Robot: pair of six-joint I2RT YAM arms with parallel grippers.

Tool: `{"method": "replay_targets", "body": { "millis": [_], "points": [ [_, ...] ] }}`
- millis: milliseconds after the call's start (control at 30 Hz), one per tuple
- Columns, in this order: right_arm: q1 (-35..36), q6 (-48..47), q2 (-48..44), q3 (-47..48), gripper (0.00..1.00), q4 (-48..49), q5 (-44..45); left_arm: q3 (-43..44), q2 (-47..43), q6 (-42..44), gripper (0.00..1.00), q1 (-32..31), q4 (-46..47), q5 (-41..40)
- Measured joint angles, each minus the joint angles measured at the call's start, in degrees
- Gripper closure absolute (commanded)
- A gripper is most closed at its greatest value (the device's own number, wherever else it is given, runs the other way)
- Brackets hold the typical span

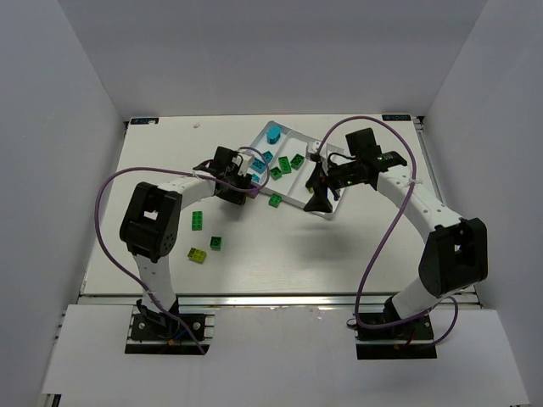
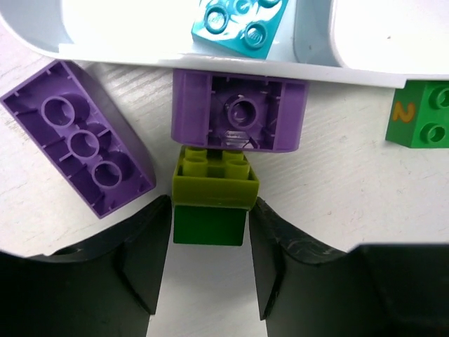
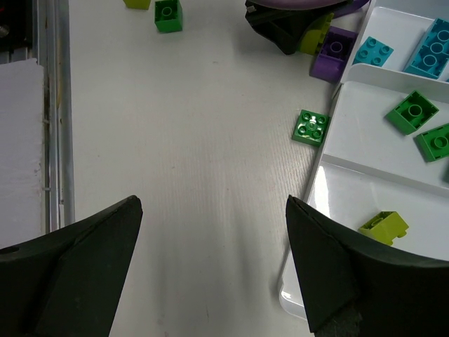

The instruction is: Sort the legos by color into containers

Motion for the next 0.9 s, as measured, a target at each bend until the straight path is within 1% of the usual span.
{"method": "replay_targets", "body": {
  "millis": [67,100,167,200,300,433,533,633,700,767,900],
  "points": [
    [0.0,-0.1,0.0,0.0,0.13,-0.1,0.0,-0.6,0.0,-0.2,0.45,0.0,1.1,0.4],
    [0.0,-0.1,0.0,0.0,0.13,-0.2,0.0,-0.6,0.0,-0.3,0.54,0.0,1.4,0.7],
    [0.0,-0.1,0.0,0.0,0.14,-0.2,0.0,-0.7,0.0,-0.5,0.66,0.0,1.6,1.4],
    [0.0,-0.2,0.0,0.0,0.15,-0.2,0.0,-0.7,-0.1,-0.6,0.74,0.0,1.6,1.7],
    [0.0,0.2,0.0,0.0,0.17,-0.1,0.0,-0.7,-0.2,-1.0,0.83,0.2,1.5,2.6],
    [0.0,5.0,0.0,0.0,0.11,1.3,0.4,-2.8,-3.4,-3.5,0.95,0.2,1.7,5.4],
    [0.0,11.0,0.6,0.9,0.11,3.2,-1.4,-8.2,-11.3,-6.9,0.96,0.3,4.7,11.8],
    [0.2,14.8,2.7,3.2,0.11,4.7,-6.7,-15.5,-20.5,-12.4,0.96,0.2,13.6,21.8],
    [0.7,13.7,4.0,4.2,0.11,4.8,-9.4,-21.2,-26.2,-17.2,0.97,-0.4,21.5,28.4],
    [1.5,11.6,4.7,4.3,0.11,4.8,-11.2,-25.9,-29.9,-20.9,0.99,-1.5,27.7,33.0],
    [3.2,8.7,6.1,5.3,0.11,4.7,-13.1,-31.0,-33.6,-26.2,1.0,-4.1,35.0,38.6]
  ]
}}
